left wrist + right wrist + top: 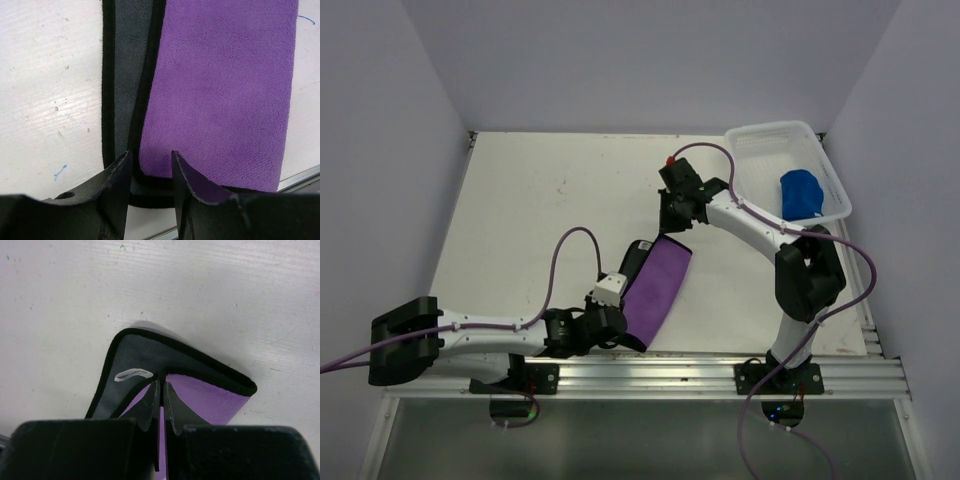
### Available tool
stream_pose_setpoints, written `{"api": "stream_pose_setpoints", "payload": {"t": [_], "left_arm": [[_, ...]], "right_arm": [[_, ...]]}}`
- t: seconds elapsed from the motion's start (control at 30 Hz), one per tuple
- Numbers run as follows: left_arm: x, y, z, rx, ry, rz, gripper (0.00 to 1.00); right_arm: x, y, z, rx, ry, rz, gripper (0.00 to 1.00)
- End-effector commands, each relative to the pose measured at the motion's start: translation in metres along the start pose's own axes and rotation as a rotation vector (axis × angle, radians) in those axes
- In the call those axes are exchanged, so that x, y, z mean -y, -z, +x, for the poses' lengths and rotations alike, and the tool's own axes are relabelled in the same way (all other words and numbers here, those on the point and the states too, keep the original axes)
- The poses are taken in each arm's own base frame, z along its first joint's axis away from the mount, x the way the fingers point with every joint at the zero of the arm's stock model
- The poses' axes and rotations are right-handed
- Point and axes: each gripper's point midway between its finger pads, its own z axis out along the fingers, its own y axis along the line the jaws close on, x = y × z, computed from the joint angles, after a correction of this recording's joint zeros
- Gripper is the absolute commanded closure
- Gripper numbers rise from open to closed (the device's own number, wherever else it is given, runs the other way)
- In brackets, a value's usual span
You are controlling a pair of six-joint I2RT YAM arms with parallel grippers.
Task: Roll the towels
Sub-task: Fold the towel
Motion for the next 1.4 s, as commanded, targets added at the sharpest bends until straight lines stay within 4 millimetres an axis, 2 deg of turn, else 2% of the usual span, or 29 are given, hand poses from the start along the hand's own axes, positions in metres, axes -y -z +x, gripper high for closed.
{"api": "stream_pose_setpoints", "payload": {"t": [0.0,0.3,0.57,0.67,0.7,0.8,0.87,1.17,1.37], "left_arm": [[-0.004,0.0,-0.003,0.016,0.037,-0.023,0.59],[-0.003,-0.004,0.002,0.001,0.035,-0.029,0.56],[-0.01,-0.006,0.007,-0.011,0.039,-0.072,0.54],[-0.009,-0.005,0.005,-0.005,0.043,-0.069,0.66],[-0.008,-0.004,0.002,0.004,0.049,-0.064,0.76],[-0.006,-0.002,-0.004,0.02,0.058,-0.051,0.93],[-0.008,-0.001,-0.006,0.023,0.055,-0.062,0.99],[-0.01,0.006,-0.013,0.029,0.07,-0.072,1.0],[-0.007,0.021,-0.027,0.074,0.127,-0.012,1.0]], "right_arm": [[-0.004,0.002,-0.005,0.027,-0.001,-0.012,1.0],[-0.002,0.001,-0.004,0.022,0.004,-0.005,1.0],[-0.002,0.001,-0.005,0.022,0.005,-0.002,1.0],[-0.002,0.001,-0.004,0.021,0.007,-0.004,1.0],[-0.002,0.0,-0.004,0.019,0.007,-0.002,1.0],[-0.002,0.002,-0.006,0.024,0.005,-0.002,1.0],[-0.003,0.003,-0.007,0.027,0.006,-0.002,1.0],[-0.009,0.012,-0.017,0.048,0.01,-0.013,1.0],[-0.016,0.013,-0.02,0.053,0.016,-0.028,1.0]]}}
